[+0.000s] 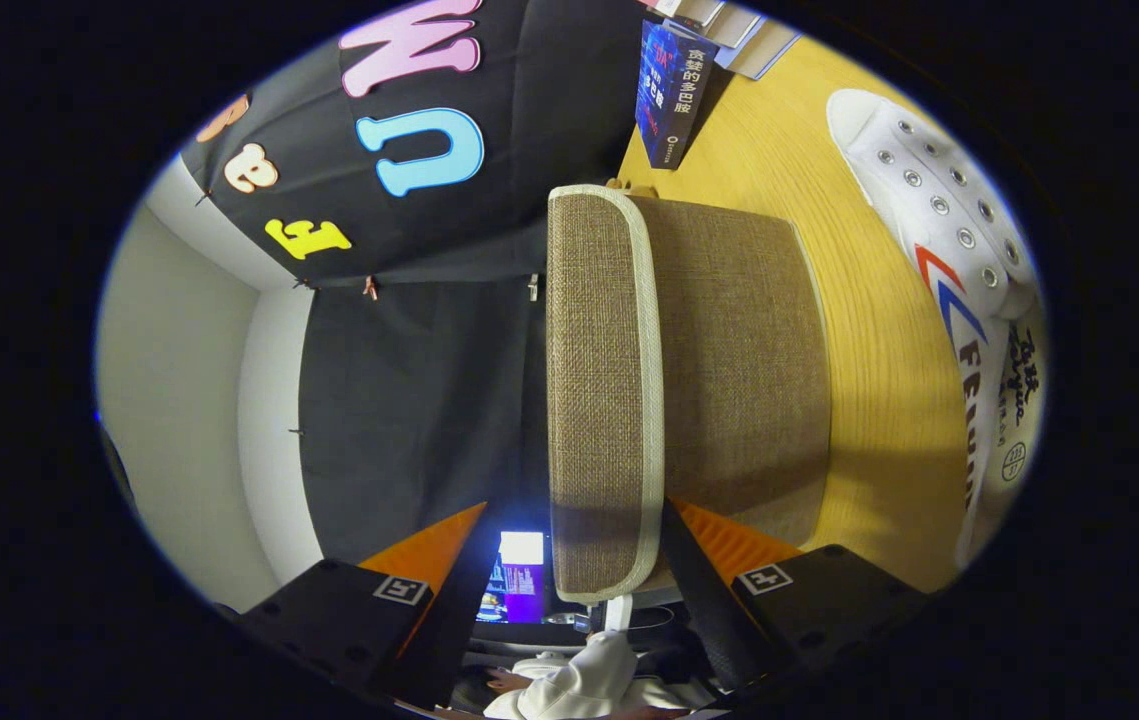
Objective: Open the storage box then place both shoes into the box .Put the left shoe in first, then the right shoe, with the right side of both shoes facing outward in a uniform manner.
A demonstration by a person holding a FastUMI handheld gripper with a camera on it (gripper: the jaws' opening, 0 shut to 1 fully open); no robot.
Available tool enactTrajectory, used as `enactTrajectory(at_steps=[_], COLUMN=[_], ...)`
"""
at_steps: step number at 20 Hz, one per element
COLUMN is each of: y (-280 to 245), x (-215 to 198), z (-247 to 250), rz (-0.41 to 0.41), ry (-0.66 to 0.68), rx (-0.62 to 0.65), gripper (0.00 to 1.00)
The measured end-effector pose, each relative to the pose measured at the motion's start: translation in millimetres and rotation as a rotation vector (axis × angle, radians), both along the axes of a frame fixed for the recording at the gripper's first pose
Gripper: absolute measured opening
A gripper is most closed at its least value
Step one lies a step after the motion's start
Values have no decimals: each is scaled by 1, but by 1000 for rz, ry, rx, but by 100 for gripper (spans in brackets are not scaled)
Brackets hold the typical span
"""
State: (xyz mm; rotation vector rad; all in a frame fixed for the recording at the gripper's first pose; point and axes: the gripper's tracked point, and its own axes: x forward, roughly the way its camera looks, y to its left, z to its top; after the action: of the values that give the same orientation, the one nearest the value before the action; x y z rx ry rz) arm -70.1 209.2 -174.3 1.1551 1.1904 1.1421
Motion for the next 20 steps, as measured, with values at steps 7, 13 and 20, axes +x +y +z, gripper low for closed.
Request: enactTrajectory(at_steps=[7, 13, 20], y=[-17, -17, 1], x=[2, 4, 13], z=[38, 63, 47], rz=[-12, -11, -52], ry=[69, 112, 51], rx=[95, 158, -4], gripper=[95, 72, 20])
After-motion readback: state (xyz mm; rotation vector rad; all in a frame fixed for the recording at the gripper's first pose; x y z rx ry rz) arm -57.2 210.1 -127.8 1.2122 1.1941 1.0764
